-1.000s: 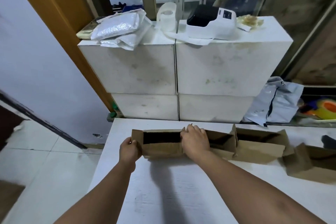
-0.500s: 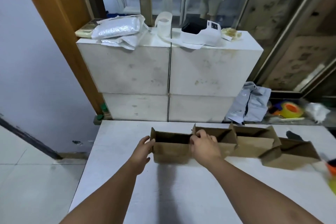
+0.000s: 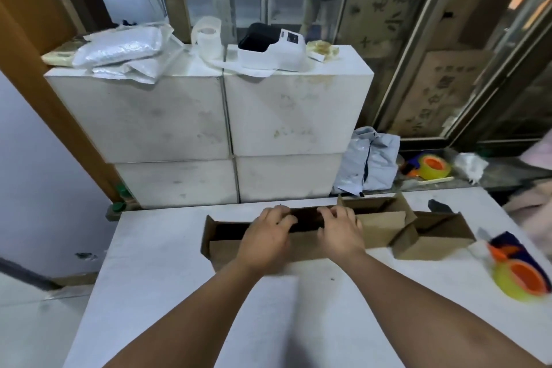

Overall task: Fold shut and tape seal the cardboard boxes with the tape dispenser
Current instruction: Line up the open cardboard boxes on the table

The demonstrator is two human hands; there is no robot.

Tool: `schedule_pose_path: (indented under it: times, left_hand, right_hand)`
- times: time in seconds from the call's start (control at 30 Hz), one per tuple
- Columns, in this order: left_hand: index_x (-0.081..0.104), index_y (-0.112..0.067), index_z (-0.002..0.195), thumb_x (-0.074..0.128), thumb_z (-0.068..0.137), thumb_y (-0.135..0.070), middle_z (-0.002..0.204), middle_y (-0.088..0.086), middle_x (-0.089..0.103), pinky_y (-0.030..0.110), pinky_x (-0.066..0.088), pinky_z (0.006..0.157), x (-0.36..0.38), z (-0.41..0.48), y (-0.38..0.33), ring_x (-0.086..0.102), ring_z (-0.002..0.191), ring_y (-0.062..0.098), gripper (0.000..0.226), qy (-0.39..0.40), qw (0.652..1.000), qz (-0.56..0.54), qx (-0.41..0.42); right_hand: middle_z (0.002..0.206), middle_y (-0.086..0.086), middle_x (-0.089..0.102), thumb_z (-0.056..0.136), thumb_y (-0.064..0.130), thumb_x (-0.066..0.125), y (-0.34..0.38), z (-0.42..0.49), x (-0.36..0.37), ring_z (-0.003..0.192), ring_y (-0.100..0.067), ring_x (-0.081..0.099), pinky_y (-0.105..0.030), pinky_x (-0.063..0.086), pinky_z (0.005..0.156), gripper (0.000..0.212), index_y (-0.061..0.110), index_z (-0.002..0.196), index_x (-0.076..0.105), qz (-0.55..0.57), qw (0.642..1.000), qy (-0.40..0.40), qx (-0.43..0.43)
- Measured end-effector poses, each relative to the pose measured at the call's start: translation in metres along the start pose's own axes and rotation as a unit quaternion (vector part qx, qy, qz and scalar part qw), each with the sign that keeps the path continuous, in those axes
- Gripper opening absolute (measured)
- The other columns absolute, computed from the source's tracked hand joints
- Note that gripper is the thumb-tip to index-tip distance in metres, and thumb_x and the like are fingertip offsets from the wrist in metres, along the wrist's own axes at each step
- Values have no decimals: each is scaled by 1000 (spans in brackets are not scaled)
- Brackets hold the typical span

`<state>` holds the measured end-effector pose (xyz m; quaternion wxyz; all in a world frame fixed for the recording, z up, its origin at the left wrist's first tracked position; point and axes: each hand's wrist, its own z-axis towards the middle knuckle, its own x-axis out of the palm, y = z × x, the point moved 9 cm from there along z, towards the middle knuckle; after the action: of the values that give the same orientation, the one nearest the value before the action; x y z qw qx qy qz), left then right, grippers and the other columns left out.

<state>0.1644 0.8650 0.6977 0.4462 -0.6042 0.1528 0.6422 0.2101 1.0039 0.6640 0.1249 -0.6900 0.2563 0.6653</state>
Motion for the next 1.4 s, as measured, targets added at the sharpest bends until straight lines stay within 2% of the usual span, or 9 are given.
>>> schedule_pose_path:
  times: [0.1, 0.17, 0.3, 0.5, 0.67, 0.97, 1.17, 1.27, 1.4]
  left_hand:
    - [71, -19, 93, 39, 71, -22, 98, -2, 67, 24, 51, 57, 31, 27, -50, 65, 81, 18, 38, 56, 995, 9, 77]
    - [70, -21, 91, 37, 69, -27, 91, -4, 67, 24, 52, 61, 55, 50, -76, 64, 77, 17, 40, 59, 994, 19, 92]
    - [65, -16, 108, 34, 80, -27, 110, 4, 65, 33, 49, 82, 91, 114, -114, 61, 100, 25, 44, 64, 997, 17, 35]
    - [32, -15, 145, 34, 99, -24, 150, 8, 33, 40, 19, 112, 143, 196, -127, 25, 139, 27, 47, 110, 988, 54, -92]
    - [26, -15, 147, 34, 99, -29, 158, 6, 18, 40, 10, 116, 157, 228, -113, 11, 146, 22, 50, 122, 979, 79, -142]
    - [11, -7, 151, 25, 100, -34, 160, 11, 3, 38, 4, 119, 194, 251, -92, 3, 147, 25, 59, 148, 974, 143, -99]
    - [13, -5, 150, 40, 97, -28, 159, 15, 0, 43, 12, 118, 169, 256, -98, 3, 146, 31, 64, 56, 979, 168, -96]
    - [19, -6, 148, 43, 94, -20, 157, 15, 12, 45, 17, 117, 139, 251, -118, 10, 145, 32, 61, -11, 973, 205, -109]
    - [36, -3, 139, 41, 95, -22, 144, 17, 36, 45, 27, 110, 125, 207, -162, 30, 134, 33, 48, -46, 957, 270, -99]
  right_hand:
    - [136, -1, 37, 93, 31, 46, -32, 8, 0, 132, -21, 25, -33, 20, 107, 46, 30, 138, 39, 0, 1000, -7, 0]
    - [138, 0, 35, 93, 27, 46, -62, 19, -2, 134, -21, 23, -33, 20, 107, 47, 31, 139, 38, -7, 1000, -2, 0]
    - [139, -2, 39, 95, 28, 42, -130, 55, -12, 133, -23, 25, -38, 24, 108, 41, 30, 136, 42, 1, 1000, -1, 24]
    - [133, -6, 49, 98, 29, 41, -198, 121, -29, 129, -24, 32, -35, 30, 103, 39, 19, 135, 46, 37, 998, -21, -47]
    - [152, -4, 32, 101, 29, 34, -214, 167, -19, 142, -25, 16, -40, 22, 114, 46, 19, 146, 33, 43, 997, 29, -55]
    - [160, -4, 7, 102, 34, 30, -178, 204, 13, 147, -24, 2, -39, 9, 119, 53, 20, 152, 17, 49, 992, 37, -109]
    - [151, -18, 28, 101, 26, 31, -166, 211, 2, 139, -33, 21, -39, 19, 113, 43, 10, 140, 39, -13, 985, -14, -169]
    - [131, -15, 49, 97, 22, 37, -164, 190, -32, 126, -34, 38, -41, 32, 105, 35, 6, 122, 55, 4, 975, -118, -188]
    - [128, -11, 55, 89, 9, 44, -167, 122, -51, 123, -30, 44, -35, 28, 110, 38, 8, 125, 55, -11, 949, -229, -218]
